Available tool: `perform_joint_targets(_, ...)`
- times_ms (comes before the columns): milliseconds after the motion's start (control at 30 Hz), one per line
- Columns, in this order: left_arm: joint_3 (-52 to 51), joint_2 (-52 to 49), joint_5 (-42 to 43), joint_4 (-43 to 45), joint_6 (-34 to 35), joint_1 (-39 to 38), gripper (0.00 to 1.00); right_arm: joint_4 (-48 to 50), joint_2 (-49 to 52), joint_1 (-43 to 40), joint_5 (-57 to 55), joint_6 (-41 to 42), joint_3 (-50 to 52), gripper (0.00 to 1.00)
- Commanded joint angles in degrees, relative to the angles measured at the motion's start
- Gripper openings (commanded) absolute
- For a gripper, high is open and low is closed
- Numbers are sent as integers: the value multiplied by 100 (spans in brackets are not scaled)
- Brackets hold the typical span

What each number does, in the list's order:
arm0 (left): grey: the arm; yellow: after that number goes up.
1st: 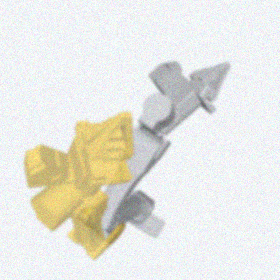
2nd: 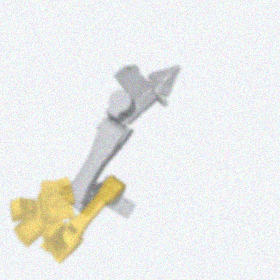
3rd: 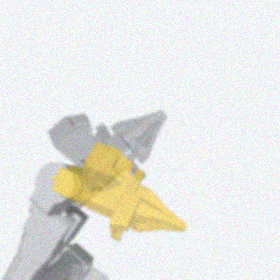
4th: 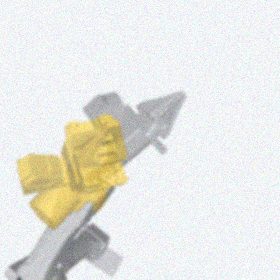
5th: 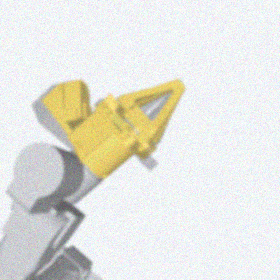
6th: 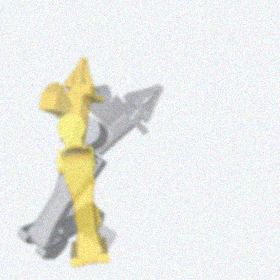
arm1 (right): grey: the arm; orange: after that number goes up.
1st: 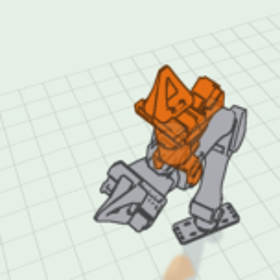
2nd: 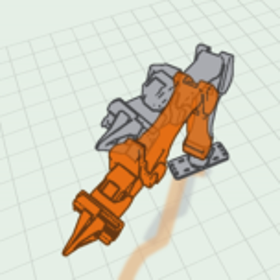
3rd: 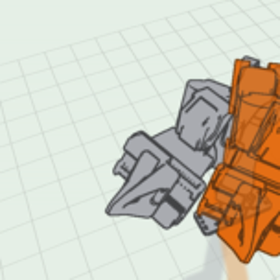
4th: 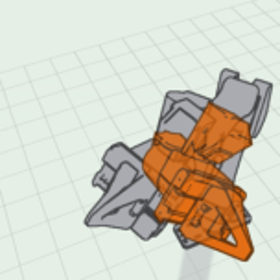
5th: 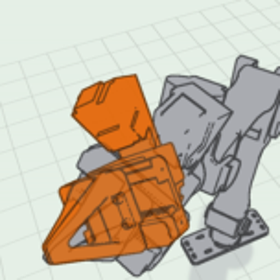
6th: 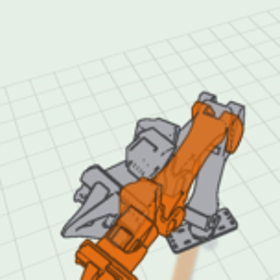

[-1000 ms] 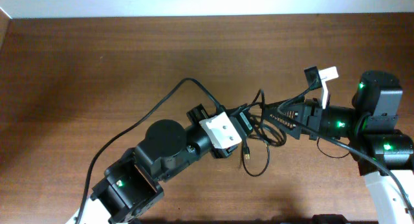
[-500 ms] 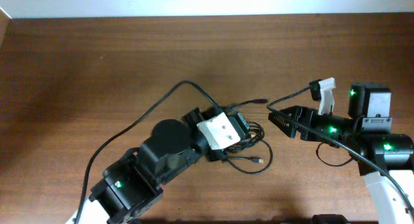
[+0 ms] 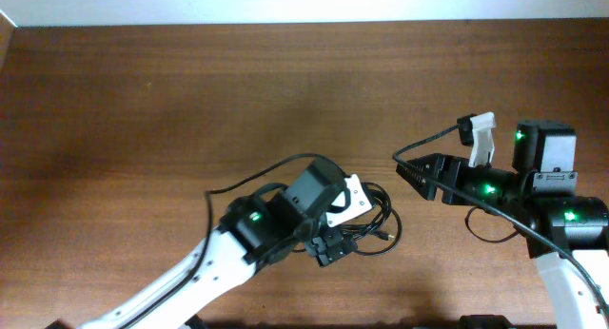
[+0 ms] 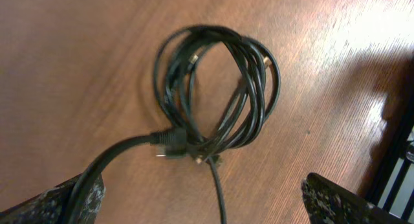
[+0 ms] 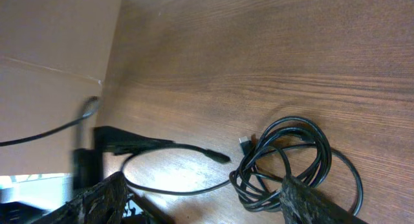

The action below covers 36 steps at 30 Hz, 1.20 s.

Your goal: Untangle cables

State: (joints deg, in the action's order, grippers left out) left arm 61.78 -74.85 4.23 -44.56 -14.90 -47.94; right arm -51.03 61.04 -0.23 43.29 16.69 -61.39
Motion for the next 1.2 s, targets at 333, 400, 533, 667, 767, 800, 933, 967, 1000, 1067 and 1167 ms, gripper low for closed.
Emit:
perform_joint_targets(333,24,-1235,1239,597,-811,-9,95,107,-17,-15,-52,-195,-57,74)
perform_joint_targets(400,24,-1235,1368,660,-1012,-39,86,109,-17,-15,-52,-192,-55,74)
perform_joint_targets(533,24,-1237,1362,682,-1228,-190,57,109,-17,-15,-52,-192,-57,74)
perform_joint_targets(667,24,-1237,1222,680,-1244,-227,63,107,-17,-15,-50,-195,-57,74)
perform_joint_targets(767,26,-1235,-151,649,-260,-219,73,105,-17,-15,-50,-195,-55,74)
perform_joint_targets(800,26,-1224,-903,577,280,-190,73,105,-17,-15,-50,-195,-57,74)
perform_joint_targets(933,26,-1152,-2562,291,2022,79,82,107,-17,-15,-50,-192,-55,74)
perform_joint_targets(967,26,-1150,-2675,289,2371,175,88,105,-17,-15,-50,-195,-57,74)
perform_joint_targets(1000,26,-1150,-2680,313,2658,289,96,103,-17,-15,-50,-208,-55,74)
perform_joint_targets(1067,26,-1147,-2675,348,3143,533,99,92,-17,-15,-50,-297,-57,74)
perform_joint_targets(1167,26,-1029,-2647,437,3244,920,99,92,-17,-15,-50,-297,-55,74)
